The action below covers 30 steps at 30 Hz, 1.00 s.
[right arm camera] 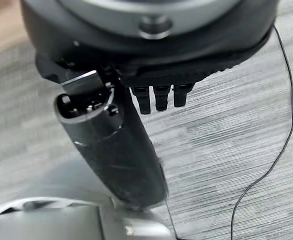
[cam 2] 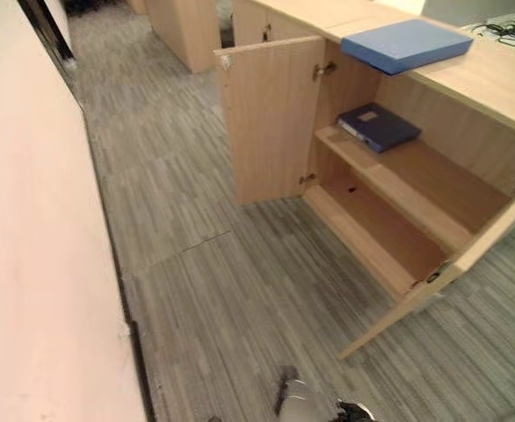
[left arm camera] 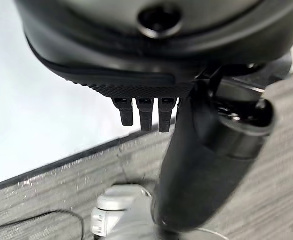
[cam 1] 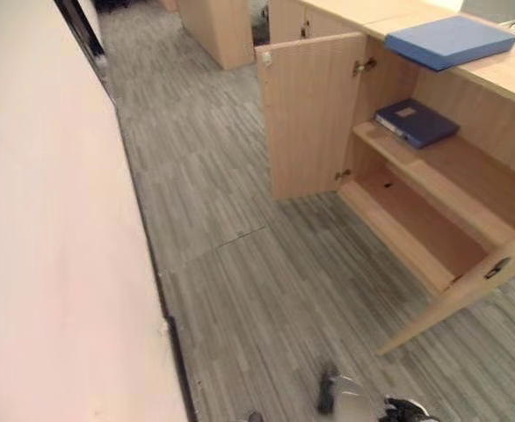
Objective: Put the empty folder in the office cabinet
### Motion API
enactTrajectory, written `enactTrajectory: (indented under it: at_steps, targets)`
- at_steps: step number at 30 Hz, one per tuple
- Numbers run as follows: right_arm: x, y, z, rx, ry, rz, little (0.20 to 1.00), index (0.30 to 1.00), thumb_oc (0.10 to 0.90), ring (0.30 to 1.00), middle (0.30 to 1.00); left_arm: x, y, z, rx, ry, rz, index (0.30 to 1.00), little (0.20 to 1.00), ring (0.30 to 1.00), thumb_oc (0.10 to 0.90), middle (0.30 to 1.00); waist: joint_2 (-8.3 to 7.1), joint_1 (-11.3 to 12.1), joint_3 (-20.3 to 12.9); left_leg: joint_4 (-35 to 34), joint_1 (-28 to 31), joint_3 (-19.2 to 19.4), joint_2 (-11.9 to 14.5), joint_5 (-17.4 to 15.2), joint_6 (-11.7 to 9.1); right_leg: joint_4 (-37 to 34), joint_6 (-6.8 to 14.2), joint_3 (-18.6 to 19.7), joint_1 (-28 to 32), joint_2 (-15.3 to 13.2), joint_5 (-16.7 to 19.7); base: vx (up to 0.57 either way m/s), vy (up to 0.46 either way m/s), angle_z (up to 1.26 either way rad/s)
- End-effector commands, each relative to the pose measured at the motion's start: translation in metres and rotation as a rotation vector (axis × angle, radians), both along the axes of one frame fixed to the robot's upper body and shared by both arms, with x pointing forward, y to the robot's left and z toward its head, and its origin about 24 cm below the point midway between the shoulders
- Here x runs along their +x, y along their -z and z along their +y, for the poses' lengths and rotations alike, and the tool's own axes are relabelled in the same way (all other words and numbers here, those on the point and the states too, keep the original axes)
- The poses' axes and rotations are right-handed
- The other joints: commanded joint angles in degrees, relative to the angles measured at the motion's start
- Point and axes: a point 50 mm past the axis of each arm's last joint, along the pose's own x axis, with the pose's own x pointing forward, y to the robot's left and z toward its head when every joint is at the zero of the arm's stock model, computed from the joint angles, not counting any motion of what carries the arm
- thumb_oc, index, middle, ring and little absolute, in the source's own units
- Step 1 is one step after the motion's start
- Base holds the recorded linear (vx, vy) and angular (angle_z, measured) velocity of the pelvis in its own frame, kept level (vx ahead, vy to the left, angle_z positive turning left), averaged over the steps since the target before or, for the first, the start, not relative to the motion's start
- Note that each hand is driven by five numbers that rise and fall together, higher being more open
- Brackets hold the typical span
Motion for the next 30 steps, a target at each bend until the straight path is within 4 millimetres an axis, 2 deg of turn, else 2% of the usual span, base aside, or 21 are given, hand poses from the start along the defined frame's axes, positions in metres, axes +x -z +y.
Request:
enactTrajectory:
  at_steps: [1, 3, 5, 6, 8, 9, 10, 13, 14, 15, 16, 17, 18, 19, 22, 24, 26, 28, 29, 30]
  targets:
    - [0.011, -0.007, -0.015, -0.038, 0.008, -0.045, 0.900, 0.900, 0.800, 0.900, 0.900, -0.032, 0.005, -0.003, -0.007, 0.012, 0.117, 0.900, 0.900, 0.900, 0.800, 0.900, 2.87, 0.4, -1.8, -6.0, 4.3, 2.5, -7.7, -0.2, 4.9, -20.5, -2.2, -4.3, 6.4, 4.0, 16.1, 0.51, -0.169, 0.39]
    - [0.005, -0.007, -0.019, -0.047, 0.014, -0.020, 0.900, 0.900, 0.800, 0.900, 0.900, -0.034, 0.006, -0.005, -0.017, 0.005, 0.124, 0.900, 0.900, 0.900, 0.800, 0.900, 3.74, 0.1, -2.5, -6.0, 5.7, 2.2, -6.0, -1.1, 4.4, -18.0, -3.0, -4.6, 6.1, 4.5, 14.3, 0.39, -0.145, 0.12]
    - [0.000, -0.006, -0.021, -0.051, 0.018, -0.004, 0.900, 0.900, 0.800, 0.900, 0.900, -0.033, 0.006, -0.006, -0.018, 0.008, 0.119, 0.900, 0.900, 0.900, 0.800, 0.900, 3.86, -0.1, -2.9, -6.0, 5.9, 1.8, -5.4, -1.3, 4.1, -17.2, -3.5, -4.8, 6.1, 4.5, 13.3, 0.35, -0.177, 0.57]
    - [-0.013, -0.003, -0.024, -0.065, 0.027, 0.039, 0.900, 0.900, 0.800, 0.900, 0.900, -0.016, 0.004, -0.008, -0.019, 0.026, 0.067, 0.900, 0.900, 0.900, 0.800, 0.900, 4.15, -0.5, -2.8, -6.0, 7.4, 1.7, -2.6, -1.5, 2.5, -15.0, -4.8, -5.1, 7.5, 5.6, 10.1, 0.33, -0.194, 0.51]
    - [-0.013, -0.003, -0.024, -0.064, 0.027, 0.039, 0.900, 0.900, 0.800, 0.900, 0.900, -0.016, 0.004, -0.008, -0.018, 0.026, 0.067, 0.900, 0.900, 0.900, 0.800, 0.900, 3.99, -0.7, -2.9, -6.0, 7.2, 1.6, -2.8, -1.3, 2.5, -15.0, -4.8, -5.2, 7.3, 5.4, 10.2, 0.26, -0.166, 0.40]
    - [-0.022, -0.002, -0.026, -0.077, 0.015, 0.074, 0.900, 0.900, 0.800, 0.900, 0.900, 0.004, 0.002, -0.010, -0.016, 0.060, 0.000, 0.900, 0.900, 0.900, 0.800, 0.900, 3.85, -0.8, -2.9, -6.0, 7.6, 1.3, -1.2, -1.0, 1.7, -14.1, -5.4, -5.4, 8.0, 6.2, 8.5, 0.29, -0.199, 0.32]
    - [-0.026, -0.001, -0.026, -0.081, 0.001, 0.091, 0.900, 0.900, 0.800, 0.900, 0.900, 0.014, 0.001, -0.013, -0.017, 0.088, -0.032, 0.900, 0.900, 0.900, 0.800, 0.900, 3.92, -0.8, -2.7, -6.0, 8.0, 1.4, -0.4, -1.0, 1.3, -13.5, -5.7, -5.4, 8.3, 6.7, 7.7, 0.35, -0.244, 0.36]
    - [-0.029, 0.000, -0.025, -0.084, -0.027, 0.115, 0.900, 0.900, 0.800, 0.900, 0.900, 0.030, -0.002, -0.017, -0.015, 0.145, -0.080, 0.900, 0.900, 0.900, 0.800, 0.900, 3.66, -0.9, -2.6, -5.7, 7.7, 1.4, 0.3, 0.0, 0.8, -13.1, -6.2, -5.6, 8.5, 7.0, 6.7, 0.15, -0.112, 0.04]
    - [-0.037, 0.003, -0.018, -0.057, -0.057, 0.156, 0.900, 0.900, 0.800, 0.900, 0.900, 0.040, -0.004, -0.023, -0.019, 0.205, -0.105, 0.900, 0.900, 0.900, 0.800, 0.900, 3.68, -0.9, -2.4, -4.5, 7.5, 2.0, 1.3, 0.6, 0.3, -13.3, -6.7, -5.4, 9.1, 7.9, 5.8, 0.24, -0.176, -0.13]
    - [-0.037, 0.005, -0.013, -0.028, -0.053, 0.155, 0.900, 0.900, 0.800, 0.900, 0.900, 0.043, -0.005, -0.024, -0.020, 0.225, -0.110, 0.900, 0.900, 0.900, 0.800, 0.900, 3.54, -1.0, -2.6, -3.5, 6.9, 2.2, 1.4, 1.2, 0.1, -13.5, -7.0, -5.3, 9.0, 8.1, 5.6, 0.30, -0.189, 0.03]
    - [-0.033, 0.007, -0.001, 0.040, -0.037, 0.133, 0.900, 0.900, 0.800, 0.900, 0.900, 0.042, -0.004, -0.027, -0.034, 0.232, -0.108, 0.900, 0.900, 0.900, 0.800, 0.900, 3.73, -0.9, -2.6, 0.0, 6.3, 3.0, 2.0, 1.5, -0.1, -13.4, -7.8, -4.3, 9.9, 9.2, 4.2, 0.21, -0.123, 0.06]
    - [-0.032, 0.008, 0.001, 0.054, -0.029, 0.128, 0.900, 0.900, 0.800, 0.900, 0.900, 0.040, -0.004, -0.026, -0.036, 0.229, -0.103, 0.900, 0.900, 0.900, 0.800, 0.900, 3.61, -0.7, -2.5, 3.3, 5.2, 3.7, 2.0, 2.0, -0.4, -13.5, -8.3, -3.8, 10.6, 9.5, 3.6, 0.15, -0.088, -0.03]
    - [-0.032, 0.008, 0.002, 0.055, -0.029, 0.128, 0.900, 0.900, 0.800, 0.900, 0.900, 0.040, -0.004, -0.026, -0.036, 0.229, -0.103, 0.900, 0.900, 0.900, 0.800, 0.900, 3.46, -0.8, -2.6, 3.4, 4.9, 3.6, 1.8, 2.2, -0.4, -13.5, -8.3, -3.8, 10.4, 9.3, 3.7, 0.09, -0.117, -0.20]
    - [-0.030, 0.009, 0.008, 0.092, -0.025, 0.124, 0.900, 0.900, 0.800, 0.900, 0.900, 0.035, -0.003, -0.024, -0.047, 0.201, -0.092, 0.900, 0.900, 0.900, 0.800, 0.900, 2.77, 0.1, -1.6, 13.0, 1.4, 4.1, 0.6, 4.6, -1.0, -14.2, -9.5, -2.5, 12.9, 9.8, 2.5, 0.08, -0.126, -0.26]
    - [-0.026, 0.009, 0.014, 0.131, -0.044, 0.120, 0.900, 0.900, 0.800, 0.900, 0.900, 0.028, -0.001, -0.023, -0.053, 0.165, -0.077, 0.900, 0.900, 0.900, 0.800, 0.900, 1.70, 1.6, 0.2, 24.7, -5.1, 4.5, -0.4, 8.1, -0.9, -15.3, -10.7, -1.7, 16.2, 9.2, 1.3, 0.08, -0.110, -0.32]
    - [-0.024, 0.008, 0.011, 0.114, -0.060, 0.121, 0.900, 0.900, 0.800, 0.900, 0.900, 0.022, 0.000, -0.021, -0.049, 0.149, -0.059, 0.900, 0.900, 0.900, 0.800, 0.900, 0.93, 2.6, 1.1, 27.6, -10.5, 6.6, 0.0, 5.9, 0.2, -15.9, -10.7, -1.6, 18.2, 8.2, 0.9, 0.09, -0.027, -0.16]
    - [-0.023, 0.008, 0.009, 0.103, -0.064, 0.121, 0.900, 0.900, 0.800, 0.900, 0.900, 0.018, 0.000, -0.019, -0.048, 0.130, -0.052, 0.900, 0.900, 0.900, 0.800, 0.900, 0.47, 3.1, 1.2, 26.5, -12.8, 7.5, 0.3, 4.3, 0.8, -16.2, -10.3, -1.4, 19.0, 7.6, 0.8, 0.10, 0.026, 0.04]
    - [-0.024, 0.006, 0.002, 0.064, -0.071, 0.125, 0.900, 0.900, 0.800, 0.900, 0.900, 0.011, 0.001, -0.016, -0.046, 0.085, -0.037, 0.900, 0.900, 0.900, 0.800, 0.900, 0.01, 4.0, 1.2, 20.1, -14.7, 7.9, 1.9, 3.1, 1.1, -16.9, -9.3, -0.9, 20.8, 6.6, 0.5, 0.21, 0.127, -0.01]
    - [-0.031, 0.006, -0.004, 0.040, -0.059, 0.141, 0.900, 0.900, 0.800, 0.900, 0.900, 0.002, 0.003, -0.014, -0.042, 0.041, -0.020, 0.900, 0.900, 0.900, 0.800, 0.900, 0.76, 4.7, 0.9, 9.5, -15.1, 6.0, 6.0, 9.4, -0.7, -17.5, -8.4, -0.4, 22.7, 6.6, 0.0, 0.20, 0.142, -0.11]
    - [-0.031, 0.006, -0.004, 0.040, -0.059, 0.141, 0.900, 0.900, 0.800, 0.900, 0.900, 0.002, 0.003, -0.014, -0.042, 0.041, -0.020, 0.900, 0.900, 0.900, 0.800, 0.900, 0.72, 4.7, 1.0, 9.2, -14.9, 6.1, 5.9, 9.5, -0.7, -17.5, -8.4, -0.4, 22.8, 6.6, 0.0, 0.32, 0.260, -0.34]
